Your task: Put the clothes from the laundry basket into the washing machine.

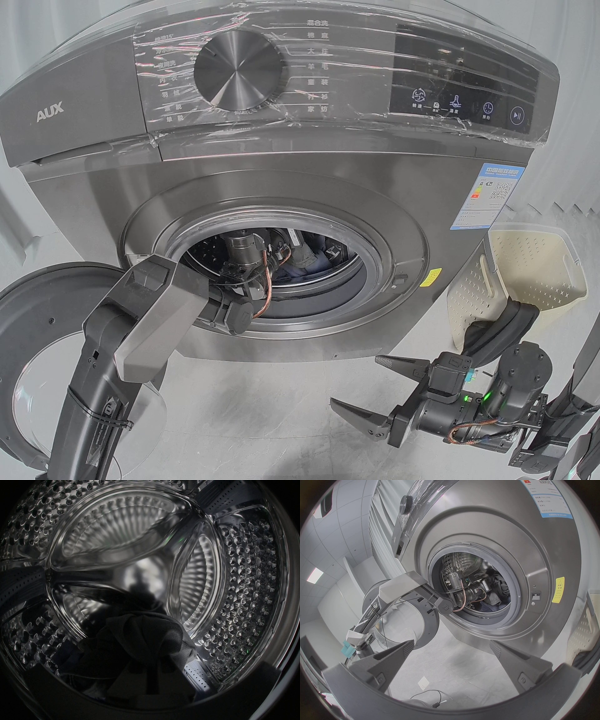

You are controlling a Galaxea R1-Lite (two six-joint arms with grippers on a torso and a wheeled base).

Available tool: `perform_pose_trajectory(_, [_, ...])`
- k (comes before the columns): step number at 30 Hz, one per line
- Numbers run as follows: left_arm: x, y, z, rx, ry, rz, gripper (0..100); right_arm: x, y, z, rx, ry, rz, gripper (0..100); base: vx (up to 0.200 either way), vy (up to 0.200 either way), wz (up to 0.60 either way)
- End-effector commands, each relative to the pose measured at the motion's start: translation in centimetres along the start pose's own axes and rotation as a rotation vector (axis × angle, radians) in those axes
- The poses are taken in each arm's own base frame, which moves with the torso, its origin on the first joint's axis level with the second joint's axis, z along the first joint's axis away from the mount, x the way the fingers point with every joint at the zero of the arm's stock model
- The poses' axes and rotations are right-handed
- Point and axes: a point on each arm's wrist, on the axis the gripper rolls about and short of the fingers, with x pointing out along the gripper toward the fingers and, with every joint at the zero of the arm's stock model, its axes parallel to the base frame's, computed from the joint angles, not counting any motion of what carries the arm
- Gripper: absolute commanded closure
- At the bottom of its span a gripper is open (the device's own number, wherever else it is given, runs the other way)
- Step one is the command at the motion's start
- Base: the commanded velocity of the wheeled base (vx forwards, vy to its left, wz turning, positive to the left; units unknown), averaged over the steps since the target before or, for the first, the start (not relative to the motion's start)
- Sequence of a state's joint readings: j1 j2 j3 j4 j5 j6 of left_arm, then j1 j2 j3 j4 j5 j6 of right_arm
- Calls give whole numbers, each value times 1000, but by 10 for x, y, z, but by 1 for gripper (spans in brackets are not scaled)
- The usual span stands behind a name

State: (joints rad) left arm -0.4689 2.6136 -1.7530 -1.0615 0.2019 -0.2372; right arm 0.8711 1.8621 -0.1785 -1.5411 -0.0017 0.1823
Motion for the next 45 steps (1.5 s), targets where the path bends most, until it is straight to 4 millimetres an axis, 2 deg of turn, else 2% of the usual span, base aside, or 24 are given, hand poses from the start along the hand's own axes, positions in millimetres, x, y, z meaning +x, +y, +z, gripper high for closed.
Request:
perform_pose_trajectory(1, [1, 2, -6, -2, 8, 4, 100, 0, 0, 0, 0, 2, 0, 0, 0, 0, 0])
perform_pose_trajectory(3, [0, 3, -7, 1, 17, 7, 100, 0, 0, 0, 0, 0, 0, 0, 0, 0, 0])
perform_pose_trajectory(4, [-2, 3, -9, 0, 32, 9, 0, 0, 0, 0, 0, 0, 0, 0, 0, 0, 0])
perform_pose_trajectory(14, [-25, 7, -29, 30, 168, 16, 0, 0, 0, 1, 0, -3, 1, 0, 0, 0, 0])
perform_pose_trajectory(17, [-30, 6, -24, 63, 188, 11, 0, -1, 0, 1, 0, -3, -1, 0, 0, 0, 0])
perform_pose_trajectory(21, [-52, -6, 2, 77, 220, -20, 0, -1, 0, 1, 0, -3, 1, 0, 0, 0, 0])
perform_pose_trajectory(24, [-74, -14, 8, 89, 272, -46, 0, -1, -1, 1, 1, -3, -1, 0, 0, 0, 0])
perform_pose_trajectory(27, [-112, -24, 7, 136, 371, -100, 0, -4, -1, 0, 1, 1, -6, 0, 0, 0, 0])
perform_pose_trajectory(29, [-128, -28, 7, 156, 405, -124, 0, -5, -1, 0, 1, 4, -5, 0, 0, 0, 0])
perform_pose_trajectory(30, [-146, -33, 7, 167, 432, -152, 0, -9, -1, 1, 1, 2, -5, 0, 0, 0, 0])
perform_pose_trajectory(37, [-205, -48, 15, 152, 411, -249, 0, -33, -2, 1, 2, 13, -13, 0, 0, 0, 0])
perform_pose_trajectory(41, [-243, -51, 34, 125, 356, -308, 0, -53, -4, 6, 4, -13, -22, 0, 0, 0, 0])
perform_pose_trajectory(43, [-257, -49, 41, 119, 356, -317, 0, -58, -3, 10, 6, -40, -22, 0, 0, 0, 0])
perform_pose_trajectory(45, [-280, -45, 51, 114, 378, -328, 0, -65, -4, 18, 20, -86, -41, 0, 0, 0, 0])
